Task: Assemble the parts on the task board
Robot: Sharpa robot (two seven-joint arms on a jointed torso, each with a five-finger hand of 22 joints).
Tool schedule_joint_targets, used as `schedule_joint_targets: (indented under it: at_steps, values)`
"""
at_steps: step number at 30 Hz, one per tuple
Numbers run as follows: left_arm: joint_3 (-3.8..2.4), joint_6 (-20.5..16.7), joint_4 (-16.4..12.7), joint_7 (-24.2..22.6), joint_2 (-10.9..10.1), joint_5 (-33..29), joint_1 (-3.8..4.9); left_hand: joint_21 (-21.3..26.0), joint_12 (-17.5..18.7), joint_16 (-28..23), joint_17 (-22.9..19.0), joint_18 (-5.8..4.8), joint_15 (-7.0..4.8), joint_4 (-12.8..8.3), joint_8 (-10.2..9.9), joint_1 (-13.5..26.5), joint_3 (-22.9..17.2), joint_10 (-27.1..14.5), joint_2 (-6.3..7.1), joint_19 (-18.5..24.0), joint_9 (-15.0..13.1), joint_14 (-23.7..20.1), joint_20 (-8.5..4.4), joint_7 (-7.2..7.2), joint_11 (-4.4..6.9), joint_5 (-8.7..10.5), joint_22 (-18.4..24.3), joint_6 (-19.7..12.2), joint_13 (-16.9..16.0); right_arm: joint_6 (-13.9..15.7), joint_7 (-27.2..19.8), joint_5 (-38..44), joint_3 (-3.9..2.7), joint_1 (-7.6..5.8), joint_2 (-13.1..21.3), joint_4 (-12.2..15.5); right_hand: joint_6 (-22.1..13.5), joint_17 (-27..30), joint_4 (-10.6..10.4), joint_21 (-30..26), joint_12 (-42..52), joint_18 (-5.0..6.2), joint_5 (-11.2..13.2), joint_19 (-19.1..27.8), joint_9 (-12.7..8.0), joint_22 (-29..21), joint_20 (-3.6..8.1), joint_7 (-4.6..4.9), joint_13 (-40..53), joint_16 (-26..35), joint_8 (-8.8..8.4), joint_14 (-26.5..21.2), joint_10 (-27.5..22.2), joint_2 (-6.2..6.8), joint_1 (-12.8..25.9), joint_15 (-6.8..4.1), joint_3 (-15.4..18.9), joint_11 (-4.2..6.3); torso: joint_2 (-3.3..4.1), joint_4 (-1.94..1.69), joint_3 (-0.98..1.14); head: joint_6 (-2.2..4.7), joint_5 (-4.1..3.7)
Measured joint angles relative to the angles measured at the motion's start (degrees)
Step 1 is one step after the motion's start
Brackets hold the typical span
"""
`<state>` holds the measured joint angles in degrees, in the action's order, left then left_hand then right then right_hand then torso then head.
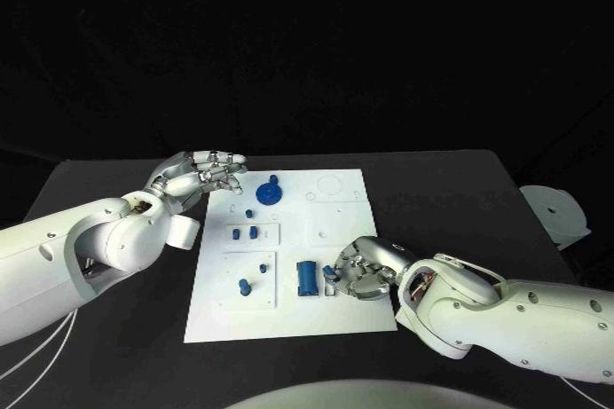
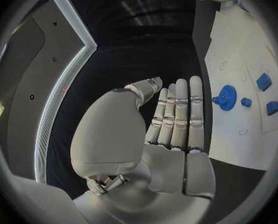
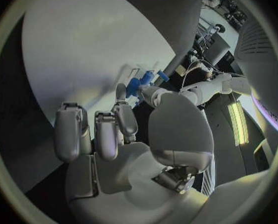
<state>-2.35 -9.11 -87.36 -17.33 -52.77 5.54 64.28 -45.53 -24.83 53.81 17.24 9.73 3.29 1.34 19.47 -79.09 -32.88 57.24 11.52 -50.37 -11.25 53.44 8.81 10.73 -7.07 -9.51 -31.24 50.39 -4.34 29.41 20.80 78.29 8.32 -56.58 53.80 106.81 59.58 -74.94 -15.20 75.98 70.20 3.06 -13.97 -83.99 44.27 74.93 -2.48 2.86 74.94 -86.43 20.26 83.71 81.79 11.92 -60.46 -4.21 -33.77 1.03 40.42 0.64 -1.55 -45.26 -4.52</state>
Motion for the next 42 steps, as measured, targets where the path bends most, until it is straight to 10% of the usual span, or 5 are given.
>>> schedule_joint_targets:
  at_steps: [21, 25, 29, 42]
  values:
    - [0.00, 0.15, -0.01, 0.23, -0.13, 0.03, 0.00, 0.00, 0.00, 0.00, 0.01, 0.00, 0.00, 0.00, 0.00, 0.00, 0.00, 0.00, 0.00, 0.00, 0.00, 0.00, 0.00, 0.00, 0.00, 0.00, 0.00, 0.00, 0.05, -2.04, 0.73, -0.53, -0.02, 0.17, -0.53, -0.62, 0.24, 0.01, -0.86, 0.00, 0.22, 0.00, 0.54, 0.00, 0.04, -0.01, 0.00, 0.18, -0.01, 0.00, 0.00, 0.00, 0.17, -0.30, 1.34, 0.00, 1.22, -0.16, -0.04, 0.10, 0.03, -0.36, 0.24]
    - [0.00, 0.16, -0.01, 0.25, -0.13, 0.03, 0.00, 0.00, 0.00, 0.00, -0.05, 0.00, 0.00, 0.00, 0.00, 0.00, 0.00, 0.00, 0.00, 0.00, 0.00, 0.00, 0.00, 0.00, 0.00, 0.00, 0.00, 0.00, 0.05, -2.22, 0.81, -0.56, -0.01, 0.19, -0.54, -0.62, 0.24, 0.01, -1.35, 0.00, 0.22, 0.00, 4.58, 0.00, 0.05, -0.01, 0.00, 0.17, -0.02, 0.00, 0.01, 0.00, 0.37, -0.15, 3.96, 0.00, 3.39, 0.04, -0.04, 0.10, 0.03, -0.36, 0.24]
    - [0.00, 0.18, -0.01, 0.28, -0.13, 0.03, 0.00, -0.01, 0.00, 0.00, -0.05, 0.00, 0.00, 0.00, 0.00, 0.00, 0.00, 0.00, 0.00, 0.00, 0.00, 0.00, 0.00, 0.00, 0.00, 0.00, 0.00, 0.00, 0.04, -2.32, 0.82, -0.61, -0.01, 0.19, -0.60, -0.54, 0.24, 0.02, -1.42, 0.00, 0.44, 0.01, 1.78, -0.01, 0.13, -0.02, 0.44, 0.17, -0.02, 0.00, 0.01, 0.22, 0.37, 0.50, 8.05, -0.22, 8.09, 0.04, -0.04, 0.10, 0.04, -0.34, 0.20]
    - [0.00, 0.22, 0.01, 0.32, -0.18, 0.04, 0.00, -0.01, 0.00, 0.00, -0.05, 0.00, 0.00, 0.00, 0.00, 0.00, 0.00, 0.21, 0.00, 0.00, 0.05, 0.00, 0.00, 0.00, -0.21, 0.00, 0.00, 0.00, 0.04, -2.44, 0.66, -0.76, 0.00, 0.20, -0.43, -0.53, 0.24, 0.02, -1.62, 0.00, 0.44, 0.01, 4.67, -0.01, 0.30, -0.03, 0.43, 0.17, -0.03, 0.00, 0.01, 0.22, 0.57, -1.21, 10.55, -0.21, 12.28, 0.24, -0.04, 0.10, 0.03, -0.42, 0.18]
